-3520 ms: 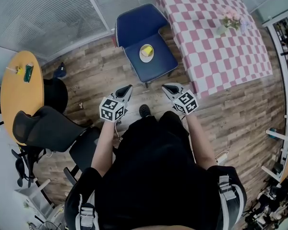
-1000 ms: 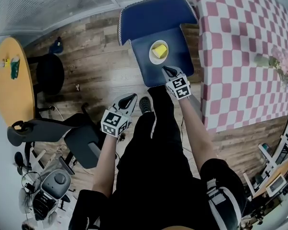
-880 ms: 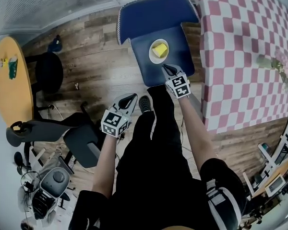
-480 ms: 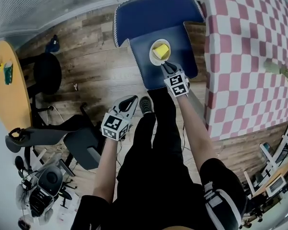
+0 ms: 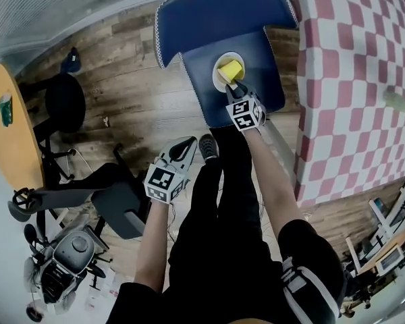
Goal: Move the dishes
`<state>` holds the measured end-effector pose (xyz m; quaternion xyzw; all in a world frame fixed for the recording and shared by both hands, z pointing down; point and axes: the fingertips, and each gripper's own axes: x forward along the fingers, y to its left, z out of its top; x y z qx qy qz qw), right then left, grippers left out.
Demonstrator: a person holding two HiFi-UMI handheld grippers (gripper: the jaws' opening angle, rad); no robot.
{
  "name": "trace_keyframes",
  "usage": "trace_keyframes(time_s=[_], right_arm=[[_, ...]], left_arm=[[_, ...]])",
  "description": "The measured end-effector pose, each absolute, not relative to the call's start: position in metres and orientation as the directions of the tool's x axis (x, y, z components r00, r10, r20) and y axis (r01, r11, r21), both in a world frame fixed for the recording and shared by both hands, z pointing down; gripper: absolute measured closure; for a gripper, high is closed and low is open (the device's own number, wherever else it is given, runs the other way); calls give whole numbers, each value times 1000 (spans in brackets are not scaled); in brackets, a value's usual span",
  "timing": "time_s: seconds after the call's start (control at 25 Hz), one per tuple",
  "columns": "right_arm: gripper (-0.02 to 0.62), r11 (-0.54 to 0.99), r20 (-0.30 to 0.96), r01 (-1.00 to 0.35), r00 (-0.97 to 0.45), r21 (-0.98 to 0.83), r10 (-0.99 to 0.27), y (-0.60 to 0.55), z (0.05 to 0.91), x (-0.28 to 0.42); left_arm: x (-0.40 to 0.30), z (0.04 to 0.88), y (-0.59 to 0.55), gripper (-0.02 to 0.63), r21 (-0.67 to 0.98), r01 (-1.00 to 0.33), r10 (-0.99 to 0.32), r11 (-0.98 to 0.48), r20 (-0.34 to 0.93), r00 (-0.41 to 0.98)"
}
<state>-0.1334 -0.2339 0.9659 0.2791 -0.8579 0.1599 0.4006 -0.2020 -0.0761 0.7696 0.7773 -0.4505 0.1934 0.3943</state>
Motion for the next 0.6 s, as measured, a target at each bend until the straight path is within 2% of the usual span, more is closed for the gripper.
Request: trace_keyframes(time_s=[0.28,0.6], right_arm=[[465,783,788,-620,-460,44,-409,-249,990,-140],[460,779,802,-622,-426,76,-418,-252,1010,-144]], left_arm=[[-210,786,-67,583,447,-858,-542,-252,670,508],[-209,792,-64,583,460,-855,-543,-240,667,511]])
